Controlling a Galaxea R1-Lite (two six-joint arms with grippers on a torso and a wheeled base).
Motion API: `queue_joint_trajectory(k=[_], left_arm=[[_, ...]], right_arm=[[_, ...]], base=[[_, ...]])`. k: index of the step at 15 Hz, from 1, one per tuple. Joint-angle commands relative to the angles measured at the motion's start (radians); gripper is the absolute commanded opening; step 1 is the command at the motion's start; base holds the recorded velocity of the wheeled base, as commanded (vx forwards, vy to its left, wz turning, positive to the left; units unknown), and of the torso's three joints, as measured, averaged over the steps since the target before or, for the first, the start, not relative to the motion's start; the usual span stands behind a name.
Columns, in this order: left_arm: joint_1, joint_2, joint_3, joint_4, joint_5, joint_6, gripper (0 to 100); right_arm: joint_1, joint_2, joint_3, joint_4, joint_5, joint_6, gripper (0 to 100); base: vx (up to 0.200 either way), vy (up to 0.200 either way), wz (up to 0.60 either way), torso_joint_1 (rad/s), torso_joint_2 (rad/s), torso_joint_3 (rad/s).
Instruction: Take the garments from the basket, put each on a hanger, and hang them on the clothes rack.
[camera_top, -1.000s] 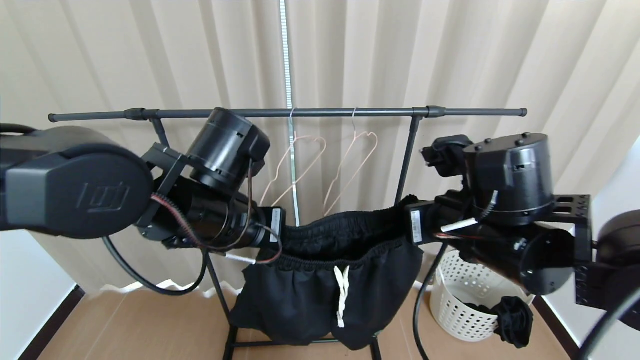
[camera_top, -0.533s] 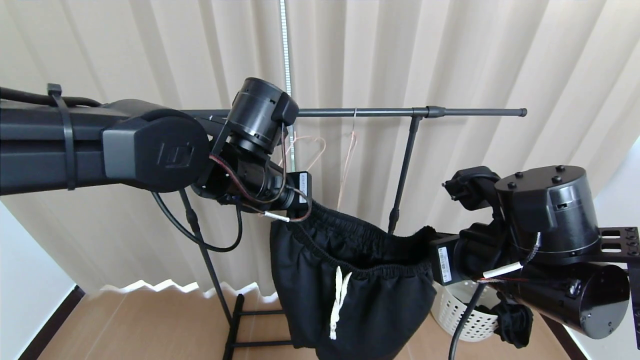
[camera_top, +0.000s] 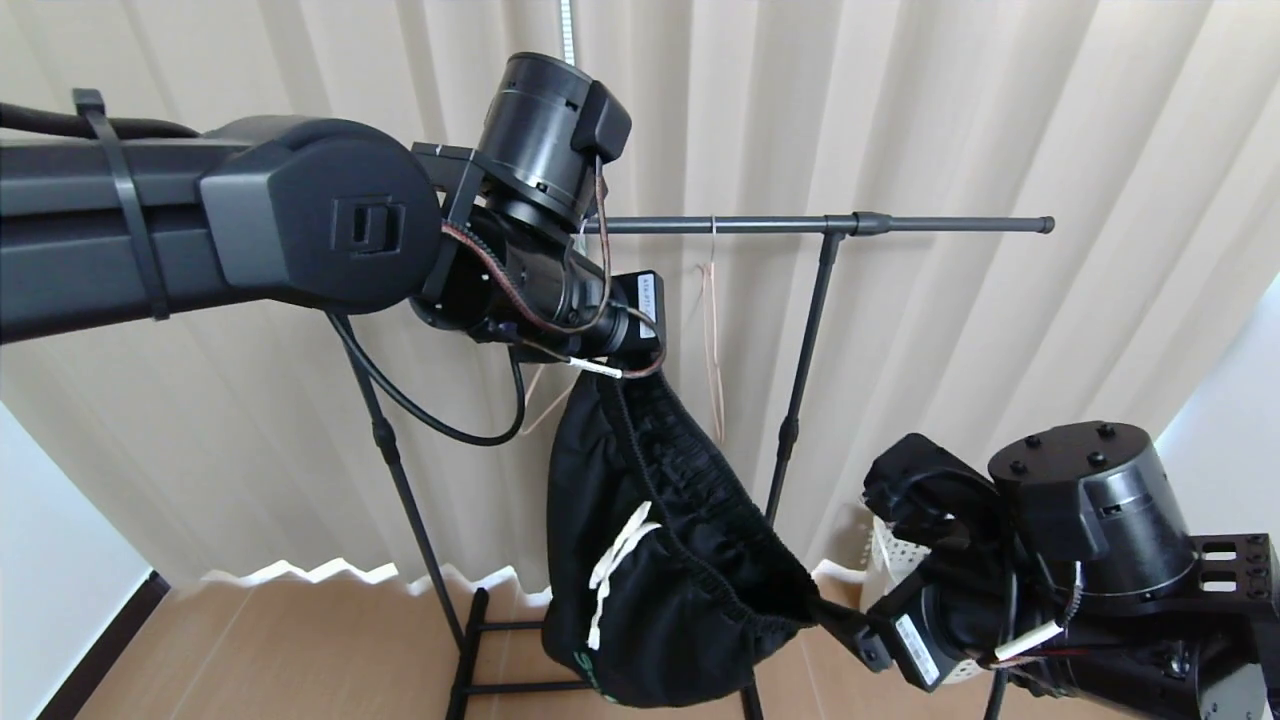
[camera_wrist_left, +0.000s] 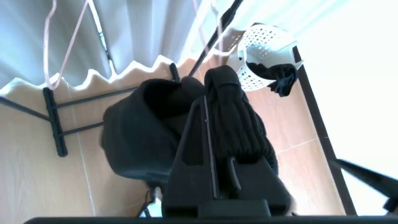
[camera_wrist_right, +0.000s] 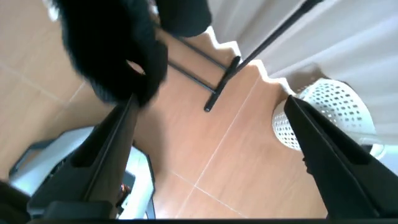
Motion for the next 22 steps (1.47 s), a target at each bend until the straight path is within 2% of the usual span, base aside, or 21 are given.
queue_joint_trajectory(k=[1,5,8,12,15,16,17,19,22], left_arm=[[-0.005,0.007,-0.028,0.006,0.001,0.0,0],[-0.013,0.001,-0.031,0.037,0.044,0.0,0],[-0.028,-0.036,-0.023,0.057,0.045,0.0,0],[-0.059,-0.065,-0.02,0.104,0.045,0.001,0],[-0.068,-0.078,-0.022,0.106,0.045,0.001,0],[-0.071,-0.085,-0.02,0.108,0.045,0.003,0],[-0.073,-0.085,-0.019,0.109,0.044,0.007,0],[-0.085,-0.096,-0.02,0.144,0.042,0.01,0],[-0.093,-0.104,-0.019,0.149,0.04,0.024,0]], right_arm=[[-0.003,-0.027,0.038,-0.004,0.052,-0.023,100],[-0.003,-0.069,0.078,-0.153,0.259,-0.052,100],[0.0,0.028,-0.036,-0.309,0.27,-0.04,100],[-0.017,0.129,-0.215,-0.317,0.279,-0.041,100],[-0.024,0.143,-0.209,-0.317,0.32,-0.046,100],[-0.029,0.142,-0.186,-0.315,0.363,-0.051,100],[-0.037,0.143,-0.18,-0.315,0.376,-0.063,100],[-0.055,0.146,-0.135,-0.315,0.449,-0.115,100],[-0.061,0.165,-0.118,-0.315,0.452,-0.115,100]], base=[[0.0,0.0,0.0,0.0,0.0,0.0],[0.0,0.0,0.0,0.0,0.0,0.0],[0.0,0.0,0.0,0.0,0.0,0.0],[0.0,0.0,0.0,0.0,0.0,0.0],[0.0,0.0,0.0,0.0,0.0,0.0],[0.0,0.0,0.0,0.0,0.0,0.0],[0.0,0.0,0.0,0.0,0.0,0.0],[0.0,0.0,0.0,0.0,0.0,0.0],[0.0,0.0,0.0,0.0,0.0,0.0]])
